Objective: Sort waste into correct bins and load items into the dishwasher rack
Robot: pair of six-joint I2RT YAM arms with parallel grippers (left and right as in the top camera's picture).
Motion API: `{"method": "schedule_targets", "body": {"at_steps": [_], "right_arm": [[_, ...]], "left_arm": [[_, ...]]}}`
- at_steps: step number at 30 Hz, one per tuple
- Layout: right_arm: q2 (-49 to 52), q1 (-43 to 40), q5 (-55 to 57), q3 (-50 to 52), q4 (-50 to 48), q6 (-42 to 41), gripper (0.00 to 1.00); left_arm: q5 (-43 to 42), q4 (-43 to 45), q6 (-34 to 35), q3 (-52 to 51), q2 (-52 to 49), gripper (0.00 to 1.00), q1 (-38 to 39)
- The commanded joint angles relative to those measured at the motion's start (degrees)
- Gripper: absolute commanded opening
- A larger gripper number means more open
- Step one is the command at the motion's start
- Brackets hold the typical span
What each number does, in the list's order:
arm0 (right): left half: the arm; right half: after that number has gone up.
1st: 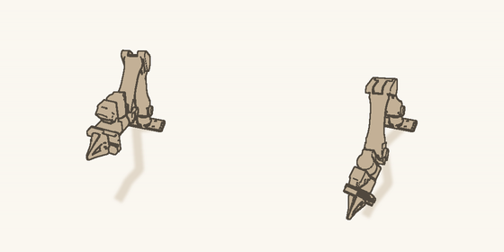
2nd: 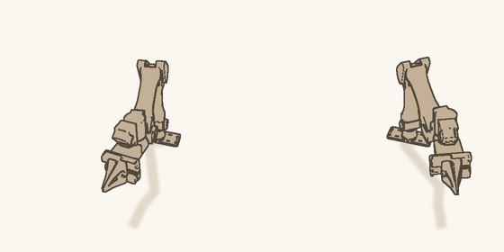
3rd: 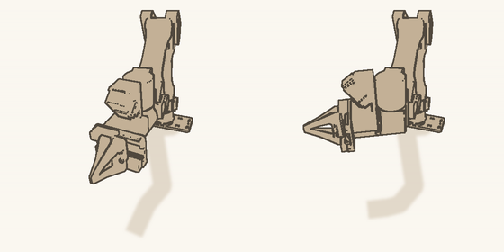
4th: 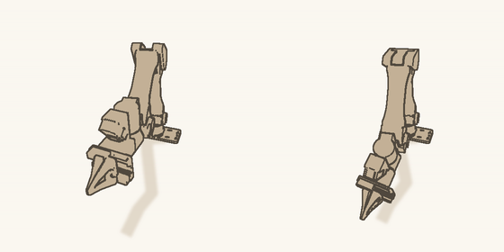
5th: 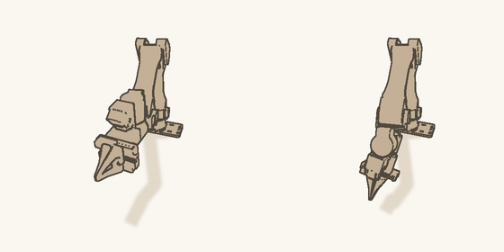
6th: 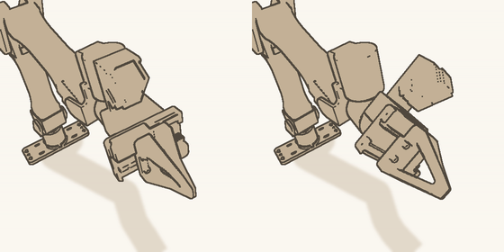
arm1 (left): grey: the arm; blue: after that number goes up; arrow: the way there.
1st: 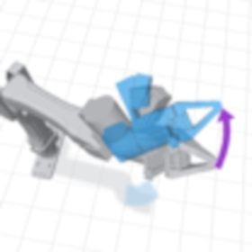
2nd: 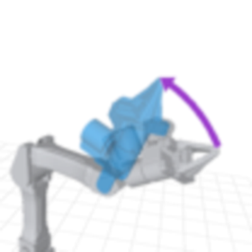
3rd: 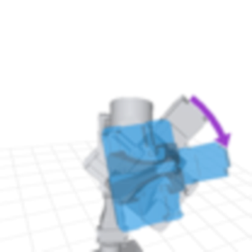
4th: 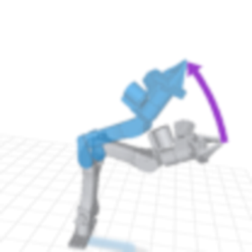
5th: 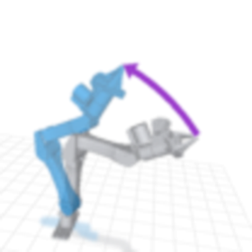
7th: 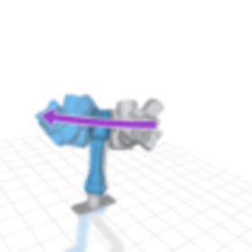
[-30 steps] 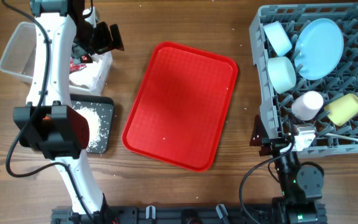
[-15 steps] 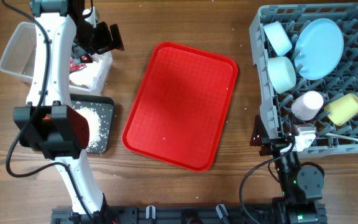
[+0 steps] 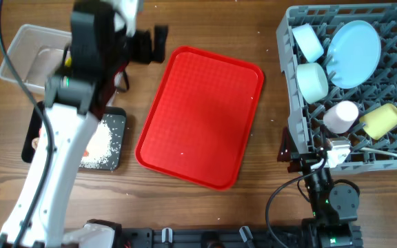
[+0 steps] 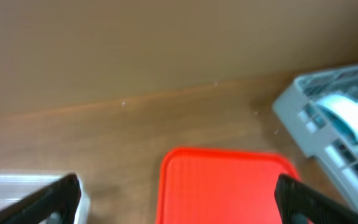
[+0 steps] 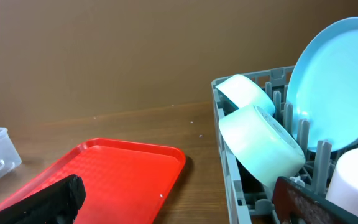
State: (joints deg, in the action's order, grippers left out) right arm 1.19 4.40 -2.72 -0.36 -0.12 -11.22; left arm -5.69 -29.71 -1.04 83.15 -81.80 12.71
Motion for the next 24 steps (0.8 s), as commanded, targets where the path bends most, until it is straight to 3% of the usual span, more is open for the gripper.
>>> {"method": "schedule_targets", "body": {"at_steps": [1,6,10,12,15,22,24], "right_arm": [[-0.2,-0.2,0.8,0.0,-0.1,0.6,1.00],[-0.2,-0.2,0.8,0.0,-0.1,0.6,0.99],[-0.2,-0.2,0.8,0.0,-0.1,0.6,1.00],[-0.2,-0.2,0.8,0.0,-0.1,0.6,1.00],[-0.2,-0.2,0.8,0.0,-0.1,0.6,1.00],[-0.2,-0.2,0.8,0.0,-0.1,0.6,1.00],[-0.2,-0.2,0.8,0.0,-0.1,0.6,1.00]], "left_arm": [[-6.3,11.9,0.6,-23.0,15.5,1.00,-6.8],[-10.4,28.2,0.3,-54.4,39.6,1.00,-15.0],[-10.4,38.4,0.4,-72.9,57.5,1.00,-16.7],[-9.6,39.0,0.4,-78.6,65.0,1.00,-16.7],[-8.8,38.2,0.4,-82.8,71.6,1.00,-16.7],[-6.3,26.0,0.4,-82.8,78.2,1.00,-16.7],[-6.1,26.2,0.4,-82.8,81.5,1.00,-16.7]]}}
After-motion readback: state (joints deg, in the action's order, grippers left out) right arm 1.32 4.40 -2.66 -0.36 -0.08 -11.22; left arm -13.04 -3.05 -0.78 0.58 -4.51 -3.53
